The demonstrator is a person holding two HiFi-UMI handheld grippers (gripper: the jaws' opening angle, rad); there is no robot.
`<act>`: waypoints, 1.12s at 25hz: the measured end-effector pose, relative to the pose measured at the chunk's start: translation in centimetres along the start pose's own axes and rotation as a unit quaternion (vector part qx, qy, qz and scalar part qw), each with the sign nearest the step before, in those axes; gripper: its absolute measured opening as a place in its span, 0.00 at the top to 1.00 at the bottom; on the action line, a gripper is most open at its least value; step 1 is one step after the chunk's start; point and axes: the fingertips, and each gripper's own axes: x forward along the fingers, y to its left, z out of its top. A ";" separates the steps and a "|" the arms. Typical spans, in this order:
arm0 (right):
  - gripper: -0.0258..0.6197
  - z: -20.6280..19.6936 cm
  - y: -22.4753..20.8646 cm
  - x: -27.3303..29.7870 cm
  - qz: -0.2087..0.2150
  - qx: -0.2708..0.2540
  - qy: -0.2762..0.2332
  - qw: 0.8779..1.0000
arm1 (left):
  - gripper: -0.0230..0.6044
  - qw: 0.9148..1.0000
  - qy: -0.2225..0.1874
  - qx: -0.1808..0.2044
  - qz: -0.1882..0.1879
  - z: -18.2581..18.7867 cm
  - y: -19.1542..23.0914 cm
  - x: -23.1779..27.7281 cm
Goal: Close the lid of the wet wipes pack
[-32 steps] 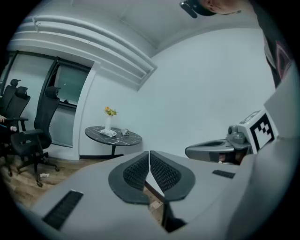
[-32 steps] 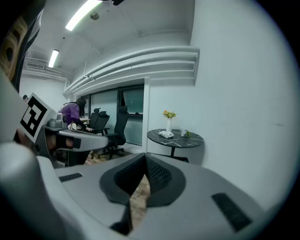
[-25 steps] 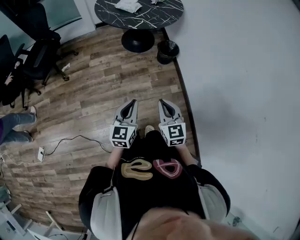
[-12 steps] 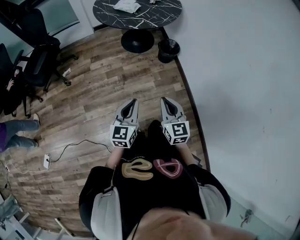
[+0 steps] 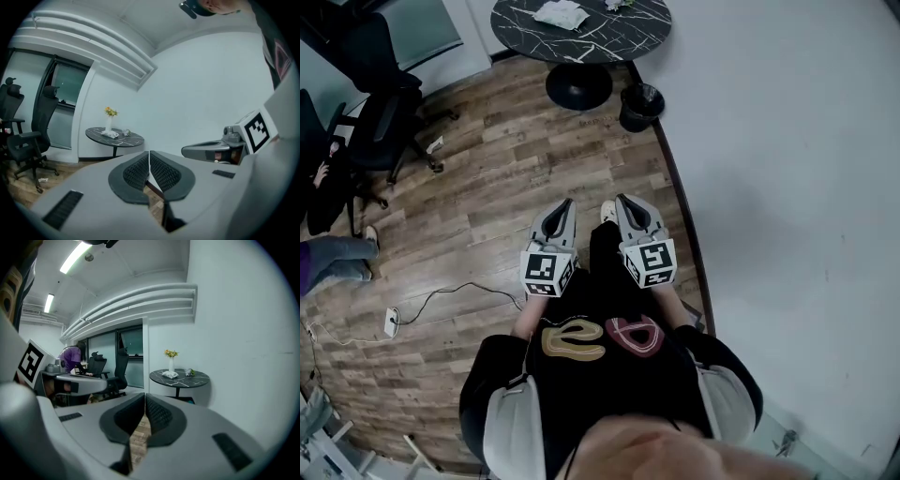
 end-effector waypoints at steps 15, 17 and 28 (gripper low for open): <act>0.94 3.6 -11.6 11.5 0.083 -0.015 -0.003 0.996 | 0.93 0.999 -0.017 -0.019 0.038 4.2 2.1 15.0; 0.94 4.2 -13.9 12.7 0.092 -0.008 -0.005 0.996 | 0.93 0.999 -0.020 -0.018 0.045 4.8 1.9 17.3; 0.94 4.8 -22.3 16.6 0.107 0.030 0.003 0.994 | 0.93 0.998 -0.009 -0.020 0.066 5.2 0.1 25.0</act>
